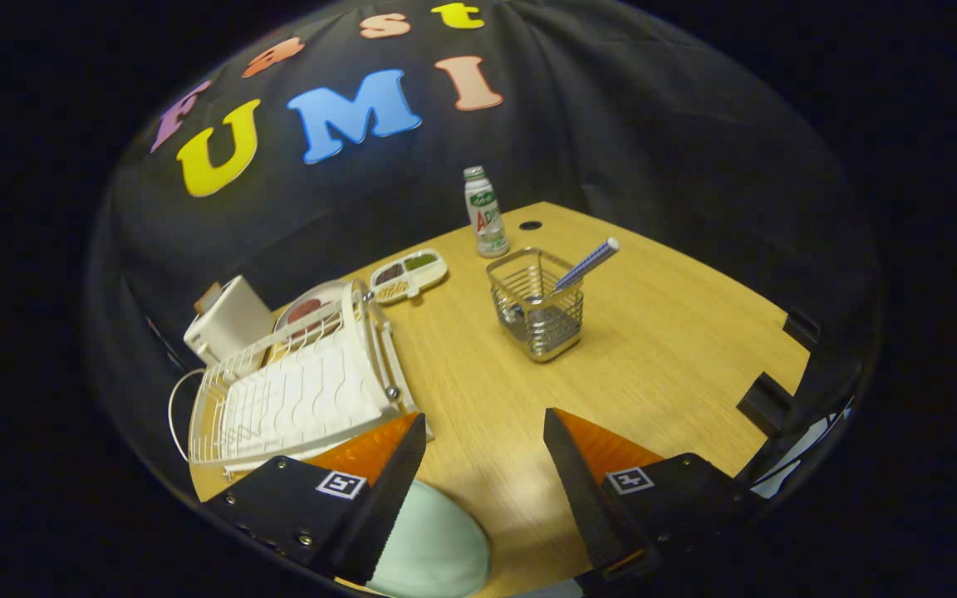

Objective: Take the plate from the dish rack, then take the spoon from the basket and place it into the plate.

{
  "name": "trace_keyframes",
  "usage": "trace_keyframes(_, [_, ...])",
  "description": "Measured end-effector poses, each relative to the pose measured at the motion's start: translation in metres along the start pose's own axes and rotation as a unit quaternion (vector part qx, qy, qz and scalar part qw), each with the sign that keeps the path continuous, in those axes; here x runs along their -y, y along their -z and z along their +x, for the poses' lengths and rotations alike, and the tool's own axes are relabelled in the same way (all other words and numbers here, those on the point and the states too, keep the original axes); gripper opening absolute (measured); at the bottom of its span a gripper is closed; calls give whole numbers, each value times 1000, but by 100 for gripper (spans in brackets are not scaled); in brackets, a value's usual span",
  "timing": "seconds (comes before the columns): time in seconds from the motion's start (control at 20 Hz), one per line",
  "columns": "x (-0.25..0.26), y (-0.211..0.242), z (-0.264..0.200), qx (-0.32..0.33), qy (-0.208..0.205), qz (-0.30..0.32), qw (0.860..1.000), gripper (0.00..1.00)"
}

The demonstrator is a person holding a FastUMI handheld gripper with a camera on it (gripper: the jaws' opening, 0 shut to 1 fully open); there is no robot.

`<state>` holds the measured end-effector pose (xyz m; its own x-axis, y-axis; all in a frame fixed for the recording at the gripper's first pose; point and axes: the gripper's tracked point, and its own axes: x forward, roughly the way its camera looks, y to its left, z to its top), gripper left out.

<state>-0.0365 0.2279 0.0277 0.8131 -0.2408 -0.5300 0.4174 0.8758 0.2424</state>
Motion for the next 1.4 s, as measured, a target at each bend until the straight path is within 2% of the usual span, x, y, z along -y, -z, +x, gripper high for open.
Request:
trace_keyframes(0.15, [24,-45,15,46,37,38,998,89])
trace_keyframes(0.35, [51,-78,45,74,79,76,991,89])
trace_keyframes(0.5, [70,-92,67,87,96,96,987,87])
trace_keyframes(0.7, [86,-93,94,81,111,107,985,87])
trace_keyframes(0.75, [87,-92,101,77,112,109,985,84])
trace_keyframes(0.8, [89,-90,105,74,113,107,985,68])
trace_keyframes(0.95, [92,-88,114,71,109,101,986,68])
trace_keyframes(1.0, [85,-91,115,76,92,100,988,60])
trace_keyframes(1.05, [86,-90,119,75,95,95,988,52])
trace_keyframes(1.1, [86,-91,118,74,95,91,989,40])
trace_keyframes(1.25, [80,-96,117,77,81,88,990,35])
trace_keyframes(1.35, [63,-109,112,98,51,91,990,26])
trace_keyframes(1.4, [56,-117,111,107,40,89,989,16])
